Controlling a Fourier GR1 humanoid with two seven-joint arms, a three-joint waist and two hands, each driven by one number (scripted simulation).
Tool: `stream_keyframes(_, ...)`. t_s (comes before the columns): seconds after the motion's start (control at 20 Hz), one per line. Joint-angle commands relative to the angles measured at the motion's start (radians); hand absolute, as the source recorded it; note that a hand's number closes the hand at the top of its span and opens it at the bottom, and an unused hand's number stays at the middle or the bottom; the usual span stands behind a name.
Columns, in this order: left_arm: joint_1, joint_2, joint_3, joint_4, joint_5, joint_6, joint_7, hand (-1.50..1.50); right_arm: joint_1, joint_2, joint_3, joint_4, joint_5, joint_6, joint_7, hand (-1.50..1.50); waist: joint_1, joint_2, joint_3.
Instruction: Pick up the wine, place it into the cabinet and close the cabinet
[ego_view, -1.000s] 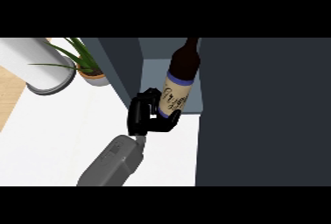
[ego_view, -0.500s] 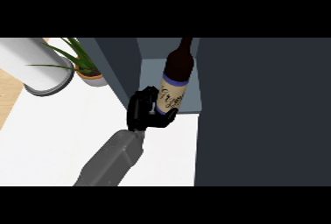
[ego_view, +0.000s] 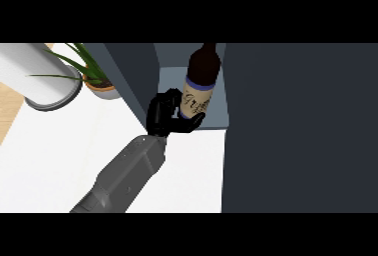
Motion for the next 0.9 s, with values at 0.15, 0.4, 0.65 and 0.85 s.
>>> stream_keyframes(0.15, -0.089, 0.000, 0.003, 0.106, 0.092, -0.053, -0.024, 1.50, 0.027, -0.015, -0.032, 0.012, -0.027, 0.028, -0.024, -1.50, -0.011, 0.003, 0.000)
stream_keyframes(0.4, -0.115, 0.000, 0.001, 0.090, 0.091, -0.018, 0.032, 1.50, 0.050, 0.004, 0.001, 0.026, 0.019, 0.035, -0.065, -1.50, 0.002, -0.002, 0.001)
stream_keyframes(0.65, -0.192, 0.000, 0.009, 0.214, 0.098, -0.011, 0.054, 1.50, -0.066, -0.003, -0.016, 0.072, 0.024, -0.004, -0.038, -1.50, -0.002, 0.003, 0.000)
stream_keyframes(0.85, -0.177, 0.000, 0.022, 0.298, 0.088, -0.059, 0.009, 1.50, -0.007, -0.016, -0.020, 0.078, -0.007, 0.044, -0.064, -1.50, -0.012, 0.007, 0.000)
